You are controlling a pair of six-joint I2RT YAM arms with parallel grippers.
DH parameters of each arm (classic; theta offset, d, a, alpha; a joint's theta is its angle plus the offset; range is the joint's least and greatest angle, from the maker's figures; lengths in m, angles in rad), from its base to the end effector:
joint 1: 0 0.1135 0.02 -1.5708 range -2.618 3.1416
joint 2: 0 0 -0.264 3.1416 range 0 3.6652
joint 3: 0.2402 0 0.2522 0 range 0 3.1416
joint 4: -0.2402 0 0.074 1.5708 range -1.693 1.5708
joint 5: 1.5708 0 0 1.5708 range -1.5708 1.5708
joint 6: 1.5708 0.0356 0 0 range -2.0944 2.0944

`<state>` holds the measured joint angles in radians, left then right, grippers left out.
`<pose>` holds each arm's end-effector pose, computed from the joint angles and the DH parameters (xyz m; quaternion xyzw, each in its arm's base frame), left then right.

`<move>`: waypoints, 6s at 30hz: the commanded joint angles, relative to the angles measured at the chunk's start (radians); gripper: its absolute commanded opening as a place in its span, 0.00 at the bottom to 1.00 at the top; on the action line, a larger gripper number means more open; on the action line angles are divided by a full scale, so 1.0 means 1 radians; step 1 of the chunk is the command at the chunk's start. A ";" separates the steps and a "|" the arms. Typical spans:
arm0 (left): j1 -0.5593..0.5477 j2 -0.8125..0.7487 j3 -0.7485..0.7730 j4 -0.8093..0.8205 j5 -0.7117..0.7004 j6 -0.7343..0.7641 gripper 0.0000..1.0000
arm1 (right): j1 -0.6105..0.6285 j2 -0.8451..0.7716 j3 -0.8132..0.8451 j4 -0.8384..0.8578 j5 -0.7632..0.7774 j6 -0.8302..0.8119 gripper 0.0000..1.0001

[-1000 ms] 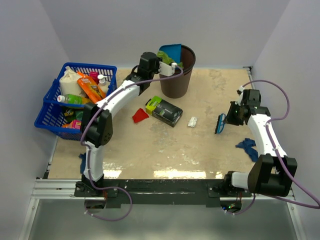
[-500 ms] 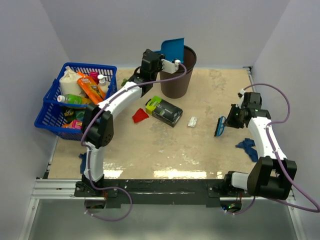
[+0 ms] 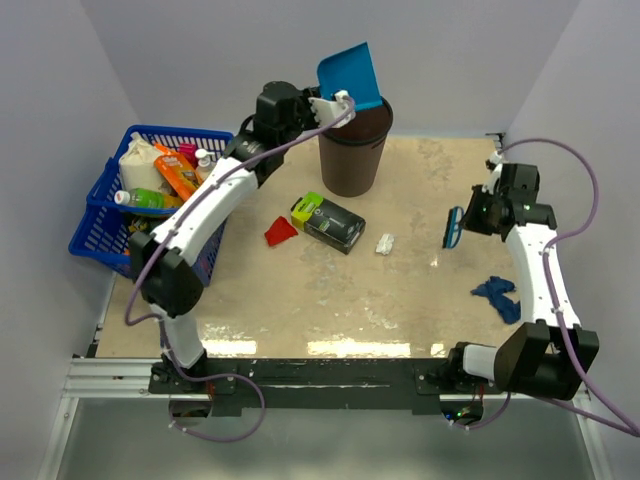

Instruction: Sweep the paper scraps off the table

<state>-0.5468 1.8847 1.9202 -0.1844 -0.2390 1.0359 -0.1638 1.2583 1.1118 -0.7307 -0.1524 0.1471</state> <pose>0.3901 -0.2276 0.4171 0.4805 0.5841 0.2445 0.6068 0.2571 -0.0370 0.3044 0.1196 0.9304 0.0688 0.3395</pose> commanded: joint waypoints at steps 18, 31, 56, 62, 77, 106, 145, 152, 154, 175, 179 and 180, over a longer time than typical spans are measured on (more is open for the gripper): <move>-0.079 -0.429 -0.812 -0.687 0.698 -0.206 0.00 | -0.006 0.039 0.183 -0.366 0.700 -0.438 0.00; -0.107 -0.444 -0.952 -0.487 0.570 -0.370 0.00 | -0.005 0.223 0.097 -0.295 0.510 -0.414 0.00; -0.059 -0.478 -0.888 -0.515 0.463 -0.418 0.00 | -0.025 0.217 0.022 -0.306 0.710 -0.552 0.00; -0.053 -0.475 -0.865 -0.498 0.393 -0.375 0.00 | -0.023 0.296 0.026 -0.358 0.524 -0.494 0.00; 0.030 -0.446 -0.750 -0.520 0.372 -0.385 0.00 | 0.270 0.346 0.421 -0.615 -0.266 -0.623 0.00; 0.111 -0.634 -0.446 -0.287 0.144 -0.703 0.00 | 0.829 0.248 0.381 -0.006 -0.420 -0.466 0.00; 0.281 -0.730 -0.263 -0.222 0.067 -0.698 0.00 | 1.400 1.078 0.925 0.806 -0.365 -0.323 0.00; 0.303 -0.740 -0.271 -0.237 0.084 -0.708 0.00 | 1.408 1.003 0.760 0.840 -0.374 -0.444 0.00; 0.303 -0.746 -0.277 -0.236 0.087 -0.712 0.00 | 1.422 0.998 0.746 0.834 -0.366 -0.516 0.00; 0.308 -0.700 -0.322 -0.251 0.221 -0.671 0.00 | 1.289 0.589 0.266 0.299 -0.178 -0.820 0.00; 0.304 -0.676 -0.317 -0.303 0.309 -0.631 0.00 | 1.199 0.428 0.093 0.208 -0.132 -0.837 0.00; 0.300 -0.662 -0.316 -0.317 0.357 -0.616 0.00 | 1.181 0.352 0.065 0.191 -0.124 -0.840 0.00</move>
<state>-0.2478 1.1969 1.5982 -0.4644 -0.0128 0.3660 1.0805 1.7824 1.2728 -0.3683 -0.3542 -0.6506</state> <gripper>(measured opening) 0.270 0.109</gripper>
